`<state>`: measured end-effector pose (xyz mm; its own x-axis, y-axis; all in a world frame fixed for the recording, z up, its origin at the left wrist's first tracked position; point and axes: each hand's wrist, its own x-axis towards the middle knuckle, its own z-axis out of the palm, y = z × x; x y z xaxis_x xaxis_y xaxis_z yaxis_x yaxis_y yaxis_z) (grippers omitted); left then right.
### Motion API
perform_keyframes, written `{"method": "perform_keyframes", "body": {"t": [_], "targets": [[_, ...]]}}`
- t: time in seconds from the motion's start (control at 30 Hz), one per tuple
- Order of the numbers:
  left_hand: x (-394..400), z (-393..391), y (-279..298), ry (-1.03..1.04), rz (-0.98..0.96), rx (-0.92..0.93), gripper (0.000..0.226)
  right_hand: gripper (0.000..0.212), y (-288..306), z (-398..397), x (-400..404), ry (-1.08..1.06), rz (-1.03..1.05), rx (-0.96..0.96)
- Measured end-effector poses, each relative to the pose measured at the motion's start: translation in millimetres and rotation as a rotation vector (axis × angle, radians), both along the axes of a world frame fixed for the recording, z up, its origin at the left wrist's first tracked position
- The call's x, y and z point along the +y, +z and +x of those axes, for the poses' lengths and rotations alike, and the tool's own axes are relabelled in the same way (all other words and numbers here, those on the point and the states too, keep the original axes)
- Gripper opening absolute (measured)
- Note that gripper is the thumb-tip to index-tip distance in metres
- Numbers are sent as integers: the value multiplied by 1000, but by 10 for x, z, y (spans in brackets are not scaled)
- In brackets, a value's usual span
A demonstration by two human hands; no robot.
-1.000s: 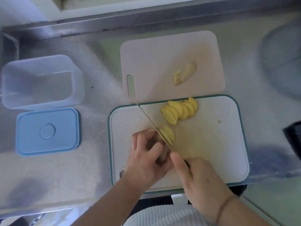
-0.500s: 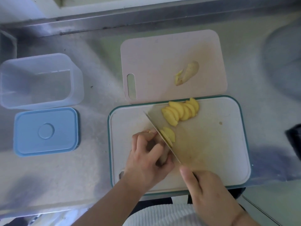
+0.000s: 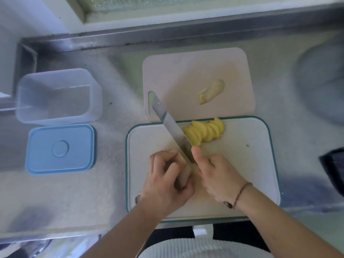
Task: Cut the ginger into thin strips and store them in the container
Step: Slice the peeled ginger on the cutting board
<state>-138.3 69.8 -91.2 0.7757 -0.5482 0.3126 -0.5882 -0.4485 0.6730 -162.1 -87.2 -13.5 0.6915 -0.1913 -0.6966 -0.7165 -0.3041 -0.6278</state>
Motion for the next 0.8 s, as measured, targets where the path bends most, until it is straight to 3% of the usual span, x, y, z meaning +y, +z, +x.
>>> {"method": "perform_keyframes", "body": {"t": [0.13,0.27,0.4,0.6,0.67,0.73,0.8], "targets": [[-37,-6,123,57,12,87,27,66,233,107,-175,-186,246,-7],[-243,110,305,207,91,196,23,67,343,44,-426,-318,229,-57],[-433,242,408,295,304,350,40,65,320,-102,-497,-329,197,-38],[-529,277,485,252,461,284,31,64,374,-211,-484,-238,292,32],[-514,282,468,298,388,299,24,63,394,-200,-457,-243,353,85],[-445,323,478,442,108,355,23,66,364,-171,-413,-203,338,45],[-337,375,534,530,-232,189,23,72,242,-172,-355,1,82,-107]]}}
